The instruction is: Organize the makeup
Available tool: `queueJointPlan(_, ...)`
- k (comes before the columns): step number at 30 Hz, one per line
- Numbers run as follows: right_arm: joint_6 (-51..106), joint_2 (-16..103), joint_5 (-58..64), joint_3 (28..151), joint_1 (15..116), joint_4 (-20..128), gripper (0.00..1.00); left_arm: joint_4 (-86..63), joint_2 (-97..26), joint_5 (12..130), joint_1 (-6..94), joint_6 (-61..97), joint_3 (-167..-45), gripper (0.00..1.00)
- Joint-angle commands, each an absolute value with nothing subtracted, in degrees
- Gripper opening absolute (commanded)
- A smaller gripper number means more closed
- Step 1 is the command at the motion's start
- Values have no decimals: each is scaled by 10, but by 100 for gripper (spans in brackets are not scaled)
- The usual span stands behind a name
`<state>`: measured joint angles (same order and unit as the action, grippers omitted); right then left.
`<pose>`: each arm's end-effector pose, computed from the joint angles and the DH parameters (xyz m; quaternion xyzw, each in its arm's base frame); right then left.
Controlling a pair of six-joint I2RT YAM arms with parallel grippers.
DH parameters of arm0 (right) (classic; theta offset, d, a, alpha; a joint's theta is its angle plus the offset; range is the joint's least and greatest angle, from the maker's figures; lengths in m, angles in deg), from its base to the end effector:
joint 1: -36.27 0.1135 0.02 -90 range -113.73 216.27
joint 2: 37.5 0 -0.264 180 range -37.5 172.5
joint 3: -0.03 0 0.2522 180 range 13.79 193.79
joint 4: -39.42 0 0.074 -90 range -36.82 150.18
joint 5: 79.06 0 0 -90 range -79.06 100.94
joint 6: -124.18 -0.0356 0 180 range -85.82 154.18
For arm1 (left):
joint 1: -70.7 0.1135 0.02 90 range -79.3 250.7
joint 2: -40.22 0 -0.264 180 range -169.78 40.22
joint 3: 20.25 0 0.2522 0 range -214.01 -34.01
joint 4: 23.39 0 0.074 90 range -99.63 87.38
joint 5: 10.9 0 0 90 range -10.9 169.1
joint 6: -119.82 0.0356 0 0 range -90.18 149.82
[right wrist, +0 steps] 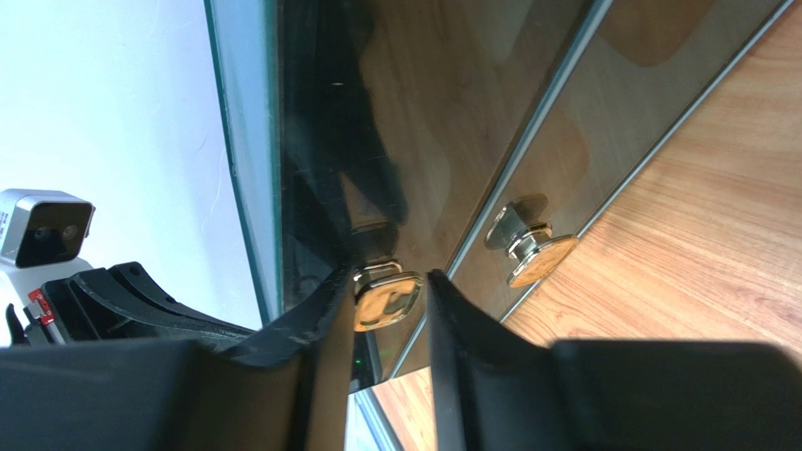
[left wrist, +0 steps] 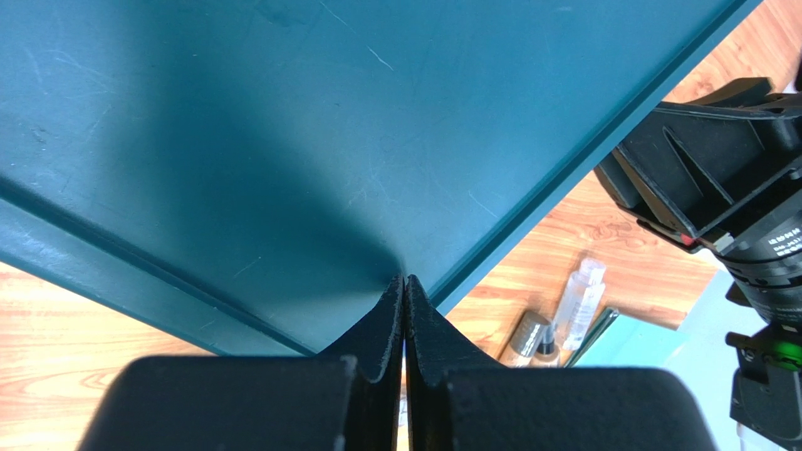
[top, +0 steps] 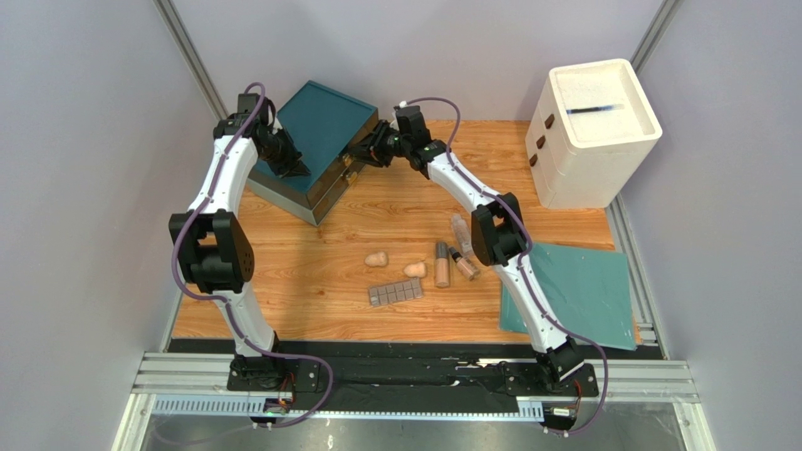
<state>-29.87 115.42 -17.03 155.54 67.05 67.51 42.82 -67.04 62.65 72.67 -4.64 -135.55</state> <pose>0.5088 0.3225 0.1997 0.1114 0.8232 0.5195 0.1999 0.4052 0.0039 0.3090 -0.2602 0.9163 -0.2080 0.2221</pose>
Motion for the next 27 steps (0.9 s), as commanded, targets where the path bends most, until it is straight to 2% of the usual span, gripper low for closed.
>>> queueJointPlan(1,-262,1174,-155,1587,691,736,28,452,-685,630,729,-29,-1368,0)
queueJointPlan(2,-252,1172,-155,1585,691,760,21,453,-685,632,729,-27,-1370,0)
queueJointPlan(6,-187,1146,-148,1557,691,843,13,458,-684,635,730,-23,-1373,0)
queueJointPlan(19,21,1037,-65,1462,683,1067,11,470,-699,651,729,-15,-1378,0)
queueJointPlan(27,66,971,-58,1371,675,1089,10,481,-714,645,729,-10,-1396,0)
